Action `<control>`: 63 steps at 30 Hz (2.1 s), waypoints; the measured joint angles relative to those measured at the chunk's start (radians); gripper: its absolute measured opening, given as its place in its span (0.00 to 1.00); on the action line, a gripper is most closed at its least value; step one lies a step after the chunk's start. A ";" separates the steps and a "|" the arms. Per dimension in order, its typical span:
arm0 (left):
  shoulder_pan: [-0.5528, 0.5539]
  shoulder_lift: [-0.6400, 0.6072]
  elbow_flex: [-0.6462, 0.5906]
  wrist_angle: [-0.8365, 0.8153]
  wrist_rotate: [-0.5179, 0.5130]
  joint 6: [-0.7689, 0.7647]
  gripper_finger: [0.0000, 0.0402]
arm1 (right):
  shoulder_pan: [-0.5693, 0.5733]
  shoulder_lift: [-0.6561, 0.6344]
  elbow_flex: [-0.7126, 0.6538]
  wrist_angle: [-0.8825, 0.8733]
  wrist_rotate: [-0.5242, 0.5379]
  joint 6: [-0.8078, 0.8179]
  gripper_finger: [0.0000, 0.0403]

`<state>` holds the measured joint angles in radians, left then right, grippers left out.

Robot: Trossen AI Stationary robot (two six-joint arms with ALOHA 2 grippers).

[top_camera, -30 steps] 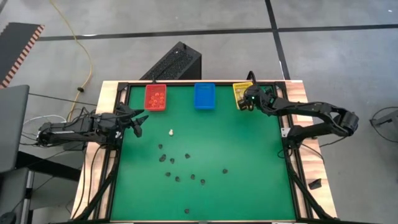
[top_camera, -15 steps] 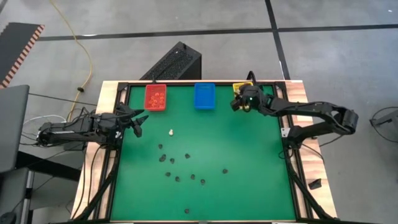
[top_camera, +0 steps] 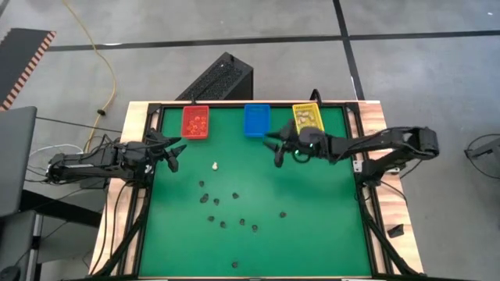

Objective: Sort Halloween decoration
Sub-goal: Put the white skull toy into the yellow bin

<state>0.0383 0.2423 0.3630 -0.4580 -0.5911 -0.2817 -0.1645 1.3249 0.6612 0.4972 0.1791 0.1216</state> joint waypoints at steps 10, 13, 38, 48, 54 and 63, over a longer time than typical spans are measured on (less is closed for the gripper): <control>0.000 0.000 0.000 0.000 0.000 0.000 0.42 | 0.119 0.357 0.078 0.352 0.001 -0.023 0.46; 0.000 0.000 0.000 0.000 0.000 -0.001 0.42 | 0.119 0.456 0.158 0.350 0.000 -0.026 0.46; 0.000 0.000 -0.045 0.009 0.000 -0.002 0.42 | 0.155 0.938 0.835 -0.064 0.029 -0.183 0.67; 0.000 -0.001 -0.051 0.014 0.001 -0.003 0.42 | 0.127 0.956 0.841 -0.097 0.030 -0.149 0.67; 0.000 -0.001 -0.051 0.014 0.001 -0.003 0.42 | 0.112 0.973 0.842 -0.068 0.029 -0.117 0.67; 0.000 -0.001 -0.051 0.015 0.001 -0.003 0.42 | 0.108 1.069 0.852 0.011 0.035 -0.042 0.67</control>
<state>0.0381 0.2417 0.3115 -0.4427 -0.5905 -0.2848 -0.0562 2.3943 1.5128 0.5077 0.2144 0.0800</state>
